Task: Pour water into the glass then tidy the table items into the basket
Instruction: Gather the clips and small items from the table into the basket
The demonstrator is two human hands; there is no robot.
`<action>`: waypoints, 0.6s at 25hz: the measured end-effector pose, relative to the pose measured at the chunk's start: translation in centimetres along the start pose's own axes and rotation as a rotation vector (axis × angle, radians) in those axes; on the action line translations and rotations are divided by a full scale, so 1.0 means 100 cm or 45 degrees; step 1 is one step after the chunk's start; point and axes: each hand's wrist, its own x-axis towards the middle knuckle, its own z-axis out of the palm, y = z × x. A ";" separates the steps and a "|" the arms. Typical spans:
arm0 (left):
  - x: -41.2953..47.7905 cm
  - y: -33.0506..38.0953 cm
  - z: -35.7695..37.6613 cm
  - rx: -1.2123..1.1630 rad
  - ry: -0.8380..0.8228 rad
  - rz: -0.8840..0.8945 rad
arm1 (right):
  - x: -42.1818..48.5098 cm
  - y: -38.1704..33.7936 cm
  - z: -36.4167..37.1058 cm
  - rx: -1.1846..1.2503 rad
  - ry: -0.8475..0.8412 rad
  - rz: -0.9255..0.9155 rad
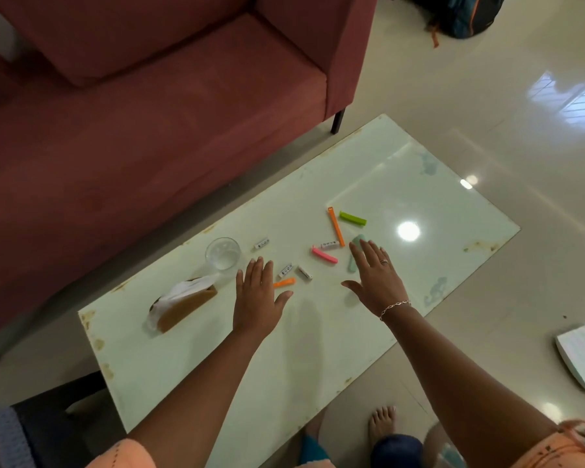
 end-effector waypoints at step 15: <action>0.076 -0.043 0.099 0.246 -0.183 0.063 | 0.164 0.039 0.067 0.103 0.007 0.342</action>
